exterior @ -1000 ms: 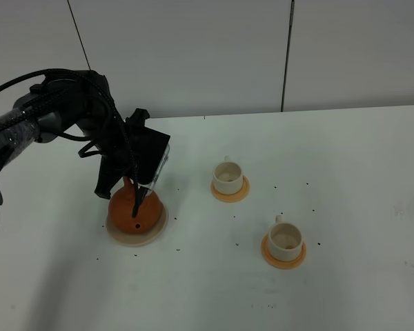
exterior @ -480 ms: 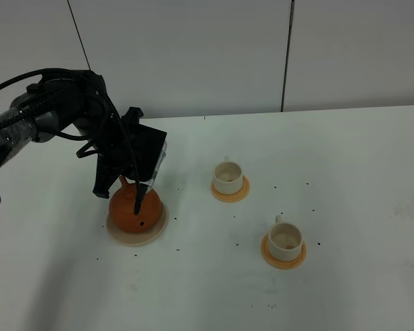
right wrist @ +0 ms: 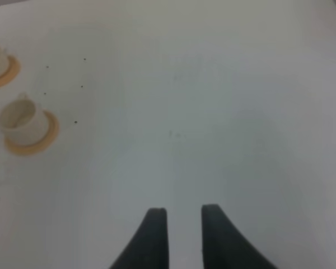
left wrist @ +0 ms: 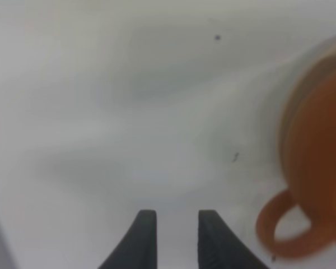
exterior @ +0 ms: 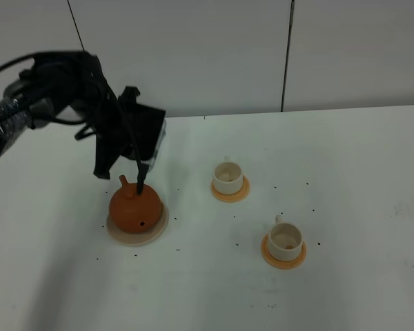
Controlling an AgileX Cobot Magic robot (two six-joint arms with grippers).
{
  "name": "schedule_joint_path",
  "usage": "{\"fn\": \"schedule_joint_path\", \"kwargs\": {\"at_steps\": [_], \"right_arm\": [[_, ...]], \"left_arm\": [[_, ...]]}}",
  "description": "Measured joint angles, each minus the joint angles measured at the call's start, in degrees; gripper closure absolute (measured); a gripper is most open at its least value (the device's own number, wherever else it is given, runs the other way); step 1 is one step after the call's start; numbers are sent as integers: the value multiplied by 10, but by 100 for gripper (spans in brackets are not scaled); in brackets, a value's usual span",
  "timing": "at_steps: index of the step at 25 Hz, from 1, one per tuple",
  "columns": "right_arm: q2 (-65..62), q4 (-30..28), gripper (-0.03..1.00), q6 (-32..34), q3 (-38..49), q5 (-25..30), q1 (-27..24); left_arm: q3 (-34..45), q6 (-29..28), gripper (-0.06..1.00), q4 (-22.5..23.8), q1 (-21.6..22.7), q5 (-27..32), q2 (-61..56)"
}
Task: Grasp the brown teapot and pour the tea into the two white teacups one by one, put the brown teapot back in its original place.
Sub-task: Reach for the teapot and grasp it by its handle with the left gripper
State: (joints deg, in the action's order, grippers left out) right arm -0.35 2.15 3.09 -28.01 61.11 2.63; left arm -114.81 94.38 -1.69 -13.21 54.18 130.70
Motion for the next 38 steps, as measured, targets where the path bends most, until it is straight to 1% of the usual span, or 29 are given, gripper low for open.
{"fn": "schedule_joint_path", "kwargs": {"at_steps": [4,6,8,11,14,18,20,25,29,31,35,38], "right_arm": [[0,0,82,0,0,0,0],[0,1,82,0,0,0,0],[0,1,82,0,0,0,0],[0,1,82,0,0,0,0],[0,1,82,0,0,0,0],[0,1,82,0,0,0,0],[0,1,82,0,0,0,0],[0,1,82,0,0,0,0],[0,1,82,0,0,0,0],[0,1,82,0,0,0,0],[0,1,82,0,0,0,0],[0,1,82,0,0,0,0]], "left_arm": [[-89,1,70,-9,0,116,0],[-110,1,70,-11,0,137,-2],[-114,16,70,-12,0,137,-4],[-115,56,70,-11,0,138,-3],[-115,78,70,-11,0,139,-2],[-115,144,70,-11,0,139,-2],[-115,146,70,-11,0,139,-2],[-115,115,70,-11,0,139,-2],[-115,116,70,-12,0,139,-2],[-115,139,70,-13,0,139,-2],[-115,232,70,7,0,139,-1],[-115,254,70,30,0,139,-1]]}}
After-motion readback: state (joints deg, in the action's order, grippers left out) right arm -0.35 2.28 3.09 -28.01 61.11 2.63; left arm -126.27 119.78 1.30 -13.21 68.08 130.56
